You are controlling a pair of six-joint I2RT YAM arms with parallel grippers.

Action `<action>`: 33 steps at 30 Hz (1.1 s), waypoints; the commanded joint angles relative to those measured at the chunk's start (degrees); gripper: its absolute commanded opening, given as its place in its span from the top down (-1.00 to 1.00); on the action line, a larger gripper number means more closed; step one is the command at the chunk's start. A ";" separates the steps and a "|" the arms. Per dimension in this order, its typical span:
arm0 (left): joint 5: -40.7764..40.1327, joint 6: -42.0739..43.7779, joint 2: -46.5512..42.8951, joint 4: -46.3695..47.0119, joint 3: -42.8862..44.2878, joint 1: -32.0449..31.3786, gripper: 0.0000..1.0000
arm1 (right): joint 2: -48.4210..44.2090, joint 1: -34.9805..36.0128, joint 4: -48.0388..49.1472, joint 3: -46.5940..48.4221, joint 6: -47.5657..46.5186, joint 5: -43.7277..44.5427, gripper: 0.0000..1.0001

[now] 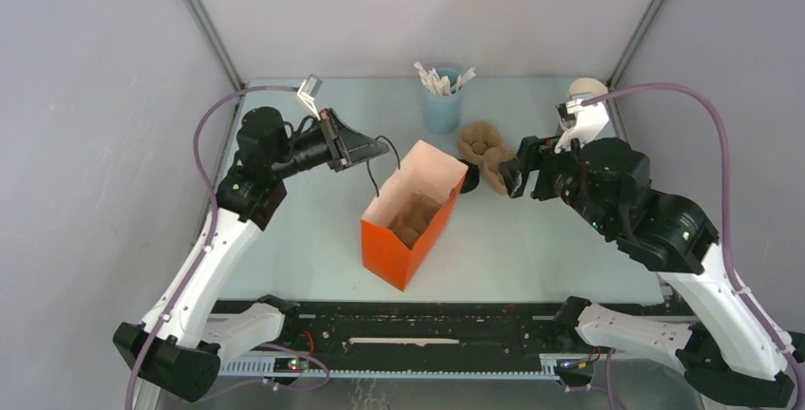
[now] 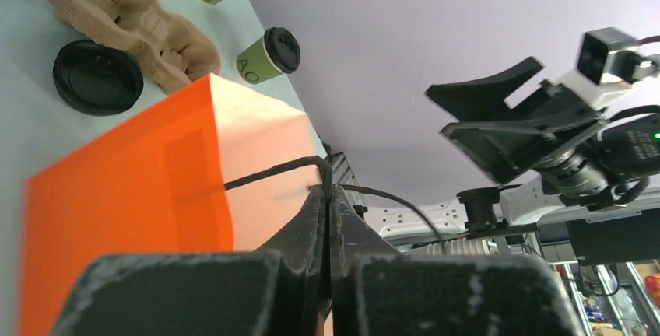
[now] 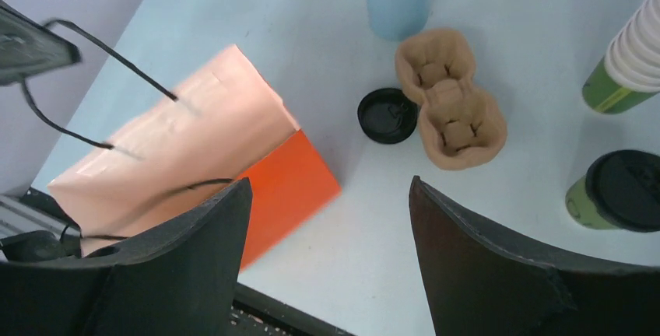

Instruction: Pack the takeout coffee

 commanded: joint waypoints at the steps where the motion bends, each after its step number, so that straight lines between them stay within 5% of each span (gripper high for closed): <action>1: -1.86 1.66 -0.51 -4.07 2.79 0.69 1.00 | 1.64 -2.41 0.63 -2.26 6.04 -4.62 -0.66; 5: 0.10 -2.04 -1.55 0.41 -3.99 0.69 1.00 | 4.22 -5.06 -2.15 -3.58 16.36 -10.45 -0.99; 15: -1.56 1.27 -3.35 -2.20 -3.92 0.69 1.00 | 7.03 1.78 7.19 -7.53 33.64 -16.04 -0.99; 24: -1.98 2.11 -3.41 -2.61 -3.61 0.69 1.00 | 6.15 8.01 29.85 -17.07 52.47 -17.40 -0.91; 30: -3.25 2.28 -4.34 -3.53 -2.95 0.69 1.00 | 10.53 10.31 41.68 -17.03 52.18 -13.93 -0.59; 33: -6.42 4.50 -5.40 -7.94 0.09 1.14 1.00 | 11.39 8.88 44.01 -16.07 51.02 -14.75 0.14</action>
